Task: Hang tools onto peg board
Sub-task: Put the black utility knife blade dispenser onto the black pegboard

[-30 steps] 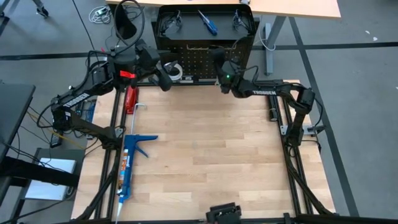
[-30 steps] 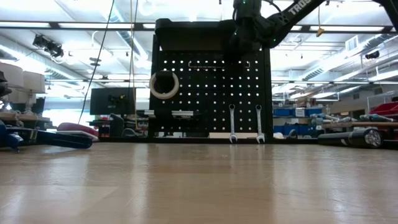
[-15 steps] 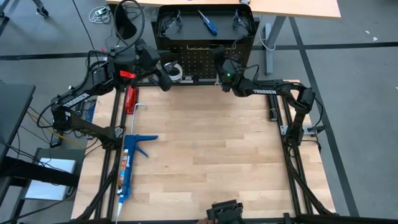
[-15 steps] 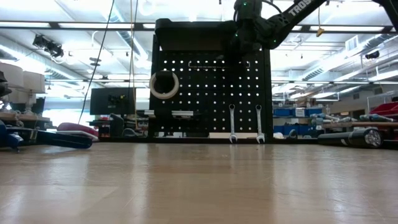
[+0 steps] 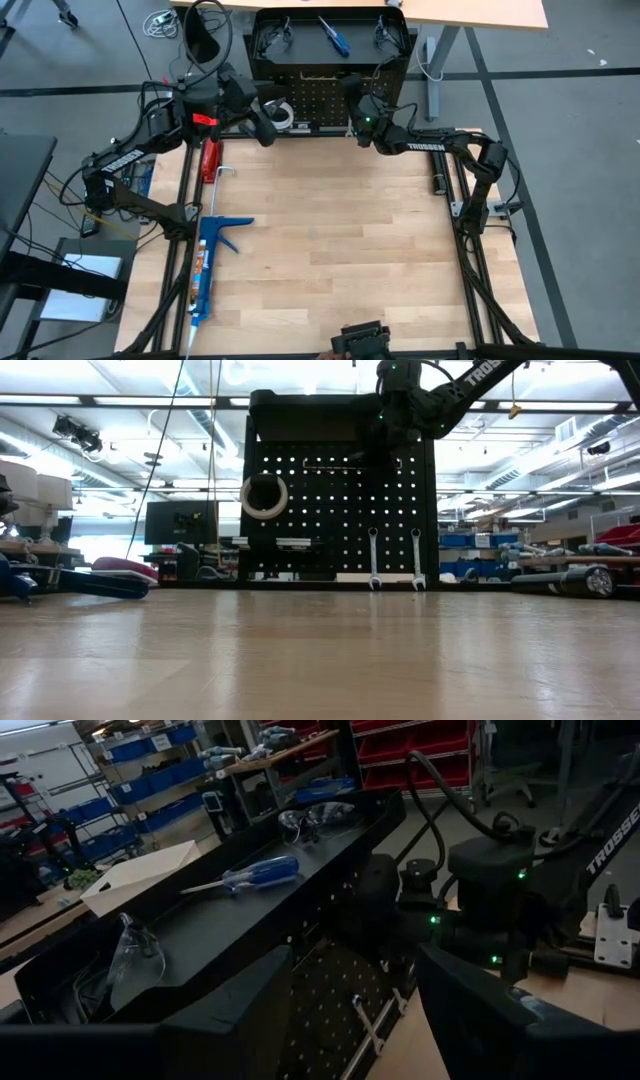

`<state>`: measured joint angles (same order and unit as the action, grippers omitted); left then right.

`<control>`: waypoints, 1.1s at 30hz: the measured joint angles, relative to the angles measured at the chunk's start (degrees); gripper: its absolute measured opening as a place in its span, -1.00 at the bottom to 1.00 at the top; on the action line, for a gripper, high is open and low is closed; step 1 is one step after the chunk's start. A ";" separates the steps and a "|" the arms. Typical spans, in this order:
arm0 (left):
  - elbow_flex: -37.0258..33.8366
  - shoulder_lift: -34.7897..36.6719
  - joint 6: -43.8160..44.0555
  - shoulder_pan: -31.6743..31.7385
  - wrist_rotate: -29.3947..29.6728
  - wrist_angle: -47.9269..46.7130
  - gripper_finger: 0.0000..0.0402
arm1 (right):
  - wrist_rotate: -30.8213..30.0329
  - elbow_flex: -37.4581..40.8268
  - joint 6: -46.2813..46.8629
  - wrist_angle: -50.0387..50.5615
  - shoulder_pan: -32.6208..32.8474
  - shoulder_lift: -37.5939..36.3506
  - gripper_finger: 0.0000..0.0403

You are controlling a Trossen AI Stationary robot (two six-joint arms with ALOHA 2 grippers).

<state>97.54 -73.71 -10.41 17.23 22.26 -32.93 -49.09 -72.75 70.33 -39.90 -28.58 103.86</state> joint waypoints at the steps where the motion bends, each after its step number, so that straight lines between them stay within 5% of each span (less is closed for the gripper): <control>1: 0.00 0.00 0.00 0.00 0.00 0.00 0.09 | 0.00 0.00 0.01 -0.02 0.00 -0.01 -0.13; 33: 1.78 1.43 0.40 -0.09 1.29 -3.75 0.09 | 0.84 0.02 1.55 1.03 1.73 -0.62 0.08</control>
<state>99.31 -72.28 -10.01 17.15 23.55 -36.67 -48.25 -72.73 71.88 -38.87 -26.85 103.24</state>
